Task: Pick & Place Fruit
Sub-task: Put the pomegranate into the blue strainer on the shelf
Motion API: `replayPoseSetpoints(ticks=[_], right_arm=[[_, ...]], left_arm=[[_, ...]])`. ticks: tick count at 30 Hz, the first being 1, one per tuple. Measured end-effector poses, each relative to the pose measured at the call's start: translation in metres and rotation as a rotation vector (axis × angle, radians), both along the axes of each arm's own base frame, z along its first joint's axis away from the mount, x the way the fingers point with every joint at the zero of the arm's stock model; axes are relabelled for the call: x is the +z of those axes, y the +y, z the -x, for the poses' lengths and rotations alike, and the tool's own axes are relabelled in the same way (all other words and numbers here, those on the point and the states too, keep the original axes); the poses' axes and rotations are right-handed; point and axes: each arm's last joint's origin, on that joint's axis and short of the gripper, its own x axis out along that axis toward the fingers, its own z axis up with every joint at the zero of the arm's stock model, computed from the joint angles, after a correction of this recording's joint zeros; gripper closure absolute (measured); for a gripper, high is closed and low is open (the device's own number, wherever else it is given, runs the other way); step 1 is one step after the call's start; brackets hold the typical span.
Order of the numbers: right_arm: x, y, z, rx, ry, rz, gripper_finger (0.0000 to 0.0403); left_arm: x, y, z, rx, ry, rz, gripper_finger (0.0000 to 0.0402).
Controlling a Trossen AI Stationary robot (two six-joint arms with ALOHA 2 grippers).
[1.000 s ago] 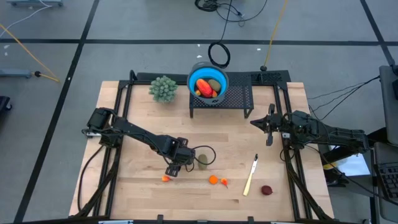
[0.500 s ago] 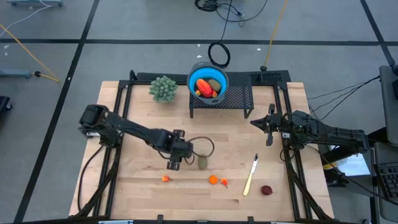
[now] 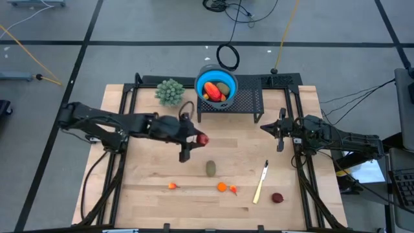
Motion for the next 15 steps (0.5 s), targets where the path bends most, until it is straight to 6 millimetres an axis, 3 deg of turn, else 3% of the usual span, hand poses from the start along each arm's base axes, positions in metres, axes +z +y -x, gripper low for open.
replayPoseSetpoints(ticks=[15], right_arm=[[0.001, 0.000, 0.000, 0.003, -0.008, 0.034, 0.0403]], left_arm=[[0.058, -0.013, -0.006, -0.432, -0.619, 0.063, 0.0215]])
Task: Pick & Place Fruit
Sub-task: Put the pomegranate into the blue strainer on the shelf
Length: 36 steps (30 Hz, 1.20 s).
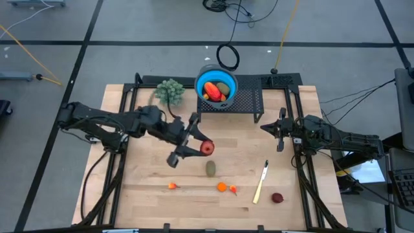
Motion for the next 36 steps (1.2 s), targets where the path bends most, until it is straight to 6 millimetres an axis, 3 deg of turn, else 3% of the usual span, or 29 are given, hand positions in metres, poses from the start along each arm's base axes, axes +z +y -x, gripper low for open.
replayPoseSetpoints(ticks=[12, 21, 26, 31, 36], right_arm=[[0.002, 0.000, 0.000, 0.001, -0.019, 0.033, 0.0403], [0.002, 0.000, 0.000, 0.001, -0.016, 0.051, 0.0403], [0.002, 0.000, 0.000, 0.000, -0.016, 0.051, 0.0403], [0.002, 0.000, 0.000, 0.000, -0.016, 0.051, 0.0403], [0.002, 0.000, 0.000, 0.000, -0.015, 0.051, 0.0403]], left_arm=[[0.035, -0.004, 0.017, -0.216, -0.419, -0.031, 0.0214], [0.038, -0.004, 0.021, -0.244, -0.473, -0.044, 0.0203], [0.039, -0.002, 0.019, -0.119, -0.458, 0.032, 0.0202], [0.041, 0.006, 0.016, 0.128, -0.395, 0.278, 0.0202], [0.041, 0.013, 0.014, 0.255, -0.346, 0.524, 0.0202]])
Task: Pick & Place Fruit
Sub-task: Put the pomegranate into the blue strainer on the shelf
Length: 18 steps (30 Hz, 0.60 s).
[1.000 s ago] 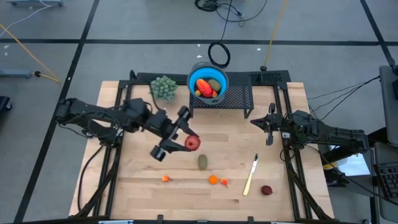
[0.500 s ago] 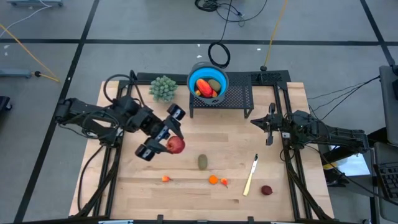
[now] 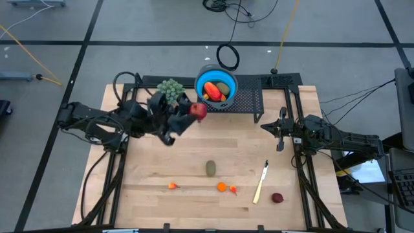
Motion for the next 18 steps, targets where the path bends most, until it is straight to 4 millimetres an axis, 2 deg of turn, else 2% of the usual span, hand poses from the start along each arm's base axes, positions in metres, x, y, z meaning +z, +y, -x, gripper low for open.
replayPoseSetpoints(ticks=[4, 7, 11, 15, 18], right_arm=[[0.000, 0.000, 0.000, 0.000, 0.000, 0.000, 0.0403], [0.000, 0.000, 0.000, 0.000, 0.000, 0.000, 0.0403], [0.000, 0.000, 0.000, 0.000, 0.000, 0.000, 0.0403], [0.000, 0.000, 0.000, 0.000, 0.000, 0.000, 0.0403], [0.000, 0.000, 0.000, 0.000, 0.000, 0.000, 0.0403]], left_arm=[[0.000, 0.004, 0.000, 0.007, 0.003, 0.165, 0.0202], [0.000, 0.005, 0.000, 0.002, 0.000, 0.224, 0.0201], [-0.005, 0.005, -0.003, 0.048, 0.061, 0.158, 0.0201], [-0.020, 0.005, -0.011, 0.139, 0.242, 0.060, 0.0201], [-0.035, 0.012, -0.016, 0.209, 0.403, 0.037, 0.0202]])
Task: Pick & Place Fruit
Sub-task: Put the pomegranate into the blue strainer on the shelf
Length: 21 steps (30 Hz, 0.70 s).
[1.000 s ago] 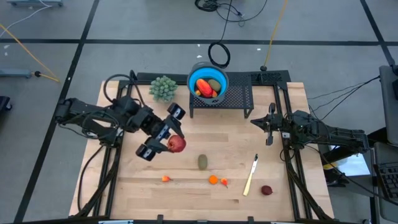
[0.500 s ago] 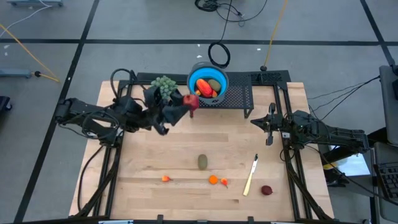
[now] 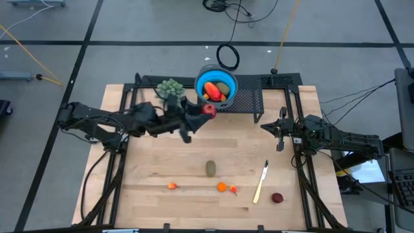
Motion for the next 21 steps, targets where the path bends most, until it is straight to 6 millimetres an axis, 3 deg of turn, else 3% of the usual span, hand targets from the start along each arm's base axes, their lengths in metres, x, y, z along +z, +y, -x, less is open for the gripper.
replayPoseSetpoints(ticks=[10, 21], right_arm=[[0.000, 0.000, 0.000, 0.000, 0.000, 0.000, 0.0403], [0.000, 0.000, 0.000, 0.000, 0.000, 0.000, 0.0403]], left_arm=[[-0.030, 0.041, -0.003, 0.143, 0.324, -0.052, 0.0202], [-0.036, 0.102, 0.006, 0.239, 0.432, -0.168, 0.0202]])
